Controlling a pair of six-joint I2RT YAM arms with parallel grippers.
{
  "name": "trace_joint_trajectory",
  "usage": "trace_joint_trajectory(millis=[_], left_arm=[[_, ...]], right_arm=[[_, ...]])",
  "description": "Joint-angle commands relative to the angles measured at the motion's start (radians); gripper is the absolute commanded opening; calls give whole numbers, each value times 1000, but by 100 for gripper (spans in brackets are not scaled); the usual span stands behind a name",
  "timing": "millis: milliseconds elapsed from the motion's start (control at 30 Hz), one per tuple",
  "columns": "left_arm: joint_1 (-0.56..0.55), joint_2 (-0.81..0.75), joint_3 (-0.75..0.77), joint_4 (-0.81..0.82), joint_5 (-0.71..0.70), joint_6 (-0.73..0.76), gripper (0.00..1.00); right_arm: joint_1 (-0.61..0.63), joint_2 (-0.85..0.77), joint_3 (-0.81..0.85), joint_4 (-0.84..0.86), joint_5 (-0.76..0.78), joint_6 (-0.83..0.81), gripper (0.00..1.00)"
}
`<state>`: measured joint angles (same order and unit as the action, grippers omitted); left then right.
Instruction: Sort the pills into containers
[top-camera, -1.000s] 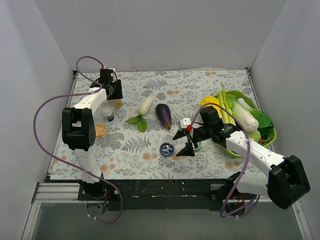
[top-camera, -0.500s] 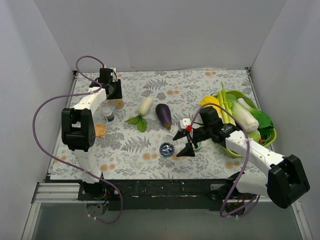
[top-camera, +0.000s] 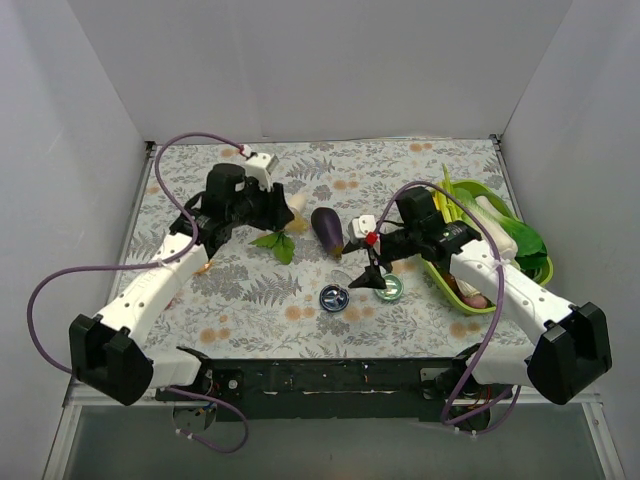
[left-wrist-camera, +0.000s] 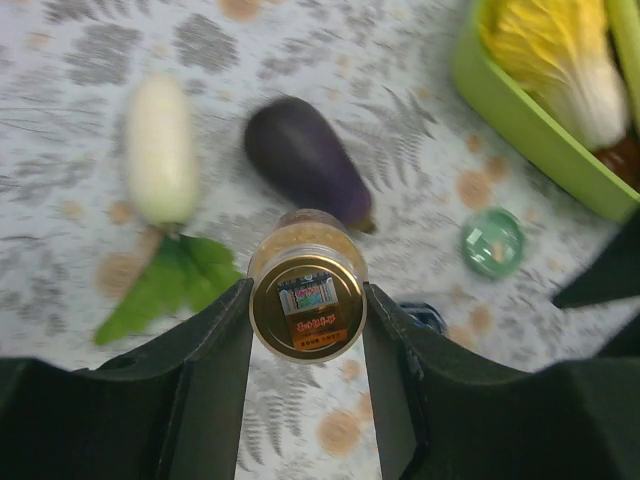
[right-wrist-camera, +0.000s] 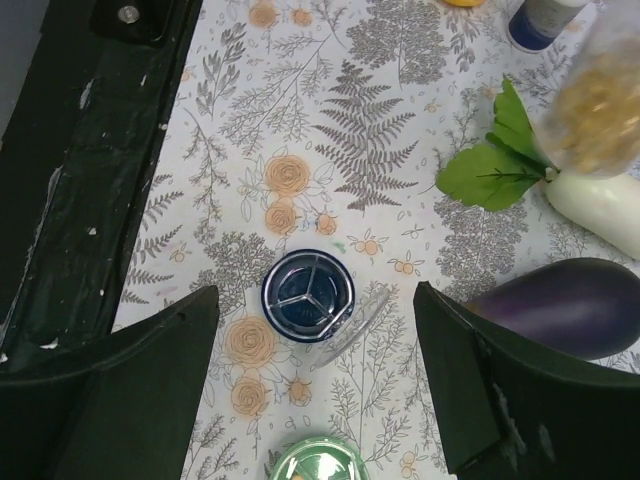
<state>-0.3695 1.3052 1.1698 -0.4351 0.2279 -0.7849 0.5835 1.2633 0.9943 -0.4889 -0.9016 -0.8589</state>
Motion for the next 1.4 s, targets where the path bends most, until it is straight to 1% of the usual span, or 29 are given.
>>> trace_joint_trajectory(millis=[0, 33, 100, 200, 433, 533, 633, 667, 733, 767, 867, 900, 933, 1000, 1033, 1100, 1133, 1167, 1200, 1233, 1300, 1333, 1367], left_arm=[[-112, -81, -97, 35, 148, -120, 0], [-156, -95, -123, 70, 157, -149, 0], [-198, -126, -142, 113, 156, -217, 0], [-282, -141, -151, 137, 125, -277, 0], [-376, -124, -150, 154, 88, -343, 0], [-394, -121, -147, 157, 68, -362, 0], [-398, -132, -148, 165, 36, -393, 0], [-398, -135, -150, 170, 30, -399, 0], [-398, -145, -151, 185, 18, -424, 0], [-398, -147, -153, 190, 11, -431, 0], [-398, -167, -147, 197, -34, -476, 0], [-398, -176, -145, 200, -45, -487, 14], [-398, -185, -148, 203, -62, -499, 26], [-396, -237, -162, 228, -116, -550, 47], [-396, -260, -179, 240, -136, -563, 62], [-394, -337, -206, 275, -188, -606, 74], [-394, -362, -219, 289, -196, -608, 84], [-394, -386, -252, 303, -206, -609, 90], [-393, -441, -268, 317, -214, -608, 96], [-393, -466, -291, 326, -243, -600, 98], [-391, -517, -353, 348, -246, -573, 98], [-391, -567, -383, 366, -230, -558, 98], [-391, -590, -415, 395, -182, -541, 98]], right_arm=[[-1, -2, 32, 204, 13, 268, 86], [1, 2, 40, 229, 24, 306, 85], [9, 16, 41, 307, 65, 429, 85], [18, 30, 43, 349, 148, 518, 84], [39, 50, 0, 410, 119, 619, 84], [42, 64, -2, 411, 115, 630, 77], [44, 70, 4, 392, 76, 633, 60], [44, 70, 1, 385, 67, 635, 52], [44, 62, -11, 386, 37, 633, 46], [44, 58, -14, 386, 30, 632, 36], [44, 41, -28, 391, 6, 635, 16], [44, 36, -31, 397, -8, 635, 15], [42, 25, -42, 401, -14, 636, 13], [42, 15, -57, 423, -29, 649, 10], [42, 1, -66, 429, -34, 650, 10], [41, -15, -95, 452, -43, 664, 9], [38, -30, -101, 469, -46, 676, 9], [35, -34, -115, 478, -54, 687, 9], [29, -41, -118, 480, -72, 701, 9], [16, -44, -121, 507, -82, 740, 8], [-5, -45, -126, 565, -109, 806, 8], [-31, -44, -129, 594, -120, 899, 8], [-48, -42, -134, 677, -131, 970, 7]])
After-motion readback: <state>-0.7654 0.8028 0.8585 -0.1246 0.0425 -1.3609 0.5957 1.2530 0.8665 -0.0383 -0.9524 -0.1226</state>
